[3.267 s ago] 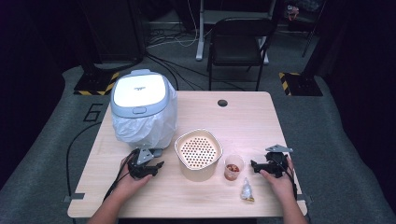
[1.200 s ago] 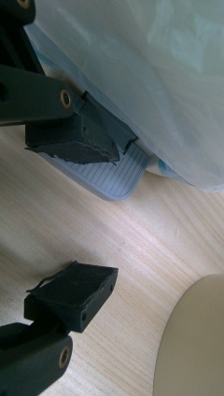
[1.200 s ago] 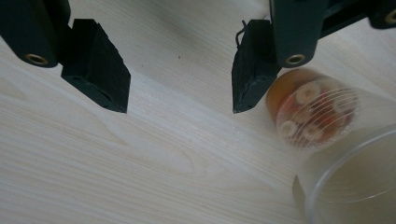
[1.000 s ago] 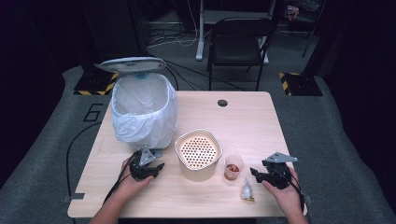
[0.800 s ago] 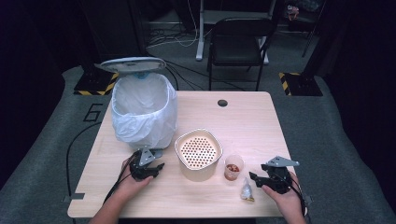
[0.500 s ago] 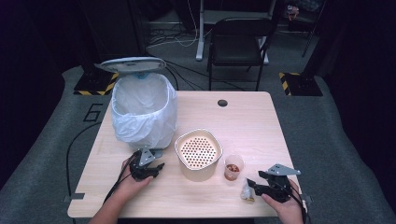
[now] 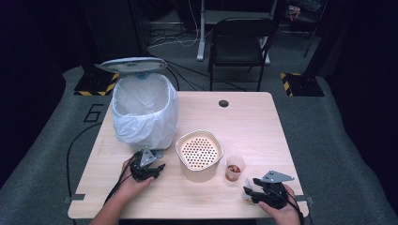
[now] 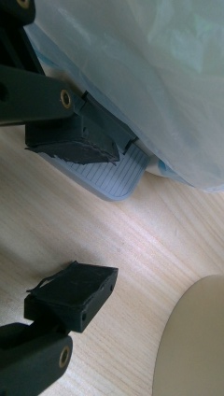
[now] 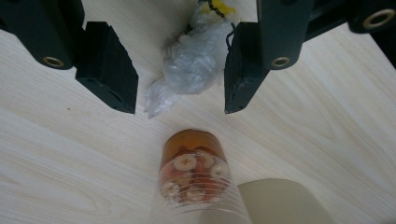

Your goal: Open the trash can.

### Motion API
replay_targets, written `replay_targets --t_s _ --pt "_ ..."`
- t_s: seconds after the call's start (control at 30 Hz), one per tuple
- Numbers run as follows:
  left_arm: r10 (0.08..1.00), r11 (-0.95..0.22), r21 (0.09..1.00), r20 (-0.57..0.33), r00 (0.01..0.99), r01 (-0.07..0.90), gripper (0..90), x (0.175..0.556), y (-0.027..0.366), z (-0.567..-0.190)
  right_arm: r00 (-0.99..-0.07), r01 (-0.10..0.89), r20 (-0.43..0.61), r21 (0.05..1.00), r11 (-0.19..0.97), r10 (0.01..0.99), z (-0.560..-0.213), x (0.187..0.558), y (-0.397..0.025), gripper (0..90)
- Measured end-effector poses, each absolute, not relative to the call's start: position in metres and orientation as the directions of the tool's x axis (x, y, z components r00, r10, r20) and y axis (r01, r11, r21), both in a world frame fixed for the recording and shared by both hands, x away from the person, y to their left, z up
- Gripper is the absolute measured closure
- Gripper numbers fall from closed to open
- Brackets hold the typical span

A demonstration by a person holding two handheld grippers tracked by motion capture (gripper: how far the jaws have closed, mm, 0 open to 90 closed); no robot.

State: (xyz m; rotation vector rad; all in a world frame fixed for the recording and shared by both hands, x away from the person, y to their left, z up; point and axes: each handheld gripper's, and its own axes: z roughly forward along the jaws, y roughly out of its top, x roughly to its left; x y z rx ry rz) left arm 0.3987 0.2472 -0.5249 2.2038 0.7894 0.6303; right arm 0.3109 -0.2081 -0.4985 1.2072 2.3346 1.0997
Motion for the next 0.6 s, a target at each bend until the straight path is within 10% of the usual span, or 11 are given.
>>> replay_targets --t_s 0.6 --pt "0.693 -0.567 0.746 0.204 0.691 0.349 38.1 0.3984 0.2467 -0.5251 -0.604 0.61 0.082 0.687 0.394 0.793 -0.5069 0.3143 -0.2093 60.0"
